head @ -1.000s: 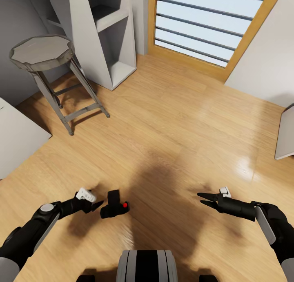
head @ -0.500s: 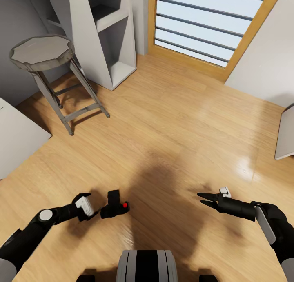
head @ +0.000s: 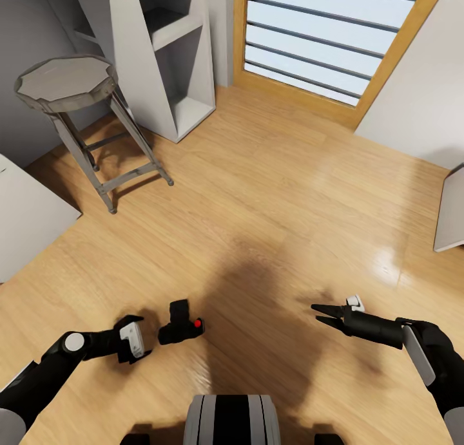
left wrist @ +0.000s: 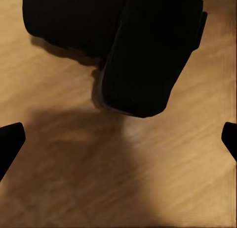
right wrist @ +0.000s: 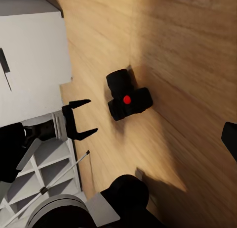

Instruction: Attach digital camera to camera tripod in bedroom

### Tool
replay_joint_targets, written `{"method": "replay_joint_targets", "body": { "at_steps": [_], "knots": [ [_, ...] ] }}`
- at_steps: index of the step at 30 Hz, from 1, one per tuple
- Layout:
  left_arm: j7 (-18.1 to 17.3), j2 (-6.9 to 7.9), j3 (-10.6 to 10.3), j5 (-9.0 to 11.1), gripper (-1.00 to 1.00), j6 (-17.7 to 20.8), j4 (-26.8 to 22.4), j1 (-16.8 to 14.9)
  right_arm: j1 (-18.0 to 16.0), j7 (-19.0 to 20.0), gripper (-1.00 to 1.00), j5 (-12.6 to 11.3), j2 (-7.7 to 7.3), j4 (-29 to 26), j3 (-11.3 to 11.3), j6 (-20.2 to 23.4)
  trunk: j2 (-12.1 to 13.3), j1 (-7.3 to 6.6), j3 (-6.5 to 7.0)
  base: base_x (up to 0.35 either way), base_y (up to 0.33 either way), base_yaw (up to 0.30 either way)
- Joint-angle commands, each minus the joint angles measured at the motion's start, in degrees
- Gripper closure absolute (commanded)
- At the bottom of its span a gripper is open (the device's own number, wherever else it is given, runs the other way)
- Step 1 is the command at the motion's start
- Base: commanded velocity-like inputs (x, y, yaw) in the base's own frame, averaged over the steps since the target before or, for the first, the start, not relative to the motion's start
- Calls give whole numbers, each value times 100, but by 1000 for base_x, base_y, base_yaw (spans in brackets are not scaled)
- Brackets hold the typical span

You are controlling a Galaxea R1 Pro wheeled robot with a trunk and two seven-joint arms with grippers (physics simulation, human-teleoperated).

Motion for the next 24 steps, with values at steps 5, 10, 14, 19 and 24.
{"method": "replay_joint_targets", "body": {
  "at_steps": [5, 10, 14, 19, 24],
  "knots": [
    [-297, 5, 1, -91, -100, -69, -15, -3, -2, 17, -100, 0, -2, 0, -4, 23, -1, -1, -3, 0, 0, 0],
    [-779, 2, 10, -96, -100, -87, -20, -3, -2, 17, -100, 0, -3, 0, -4, 23, -1, -1, -3, 0, 0, 0],
    [-999, -4, 18, -91, -100, -88, -19, -3, -2, 17, -100, -3, -3, 0, -4, 23, -1, -1, -3, 0, 0, 0],
    [-1085, -57, 32, -80, -100, -82, 0, -3, -2, 17, -100, 2, -4, 0, -4, 23, -1, -1, -3, 0, 0, 0],
    [-972, -112, 48, -83, -100, -76, 98, -2, -2, 17, -100, 3, -4, 0, -4, 17, -1, -1, -3, 0, 0, 0]
  ]
}}
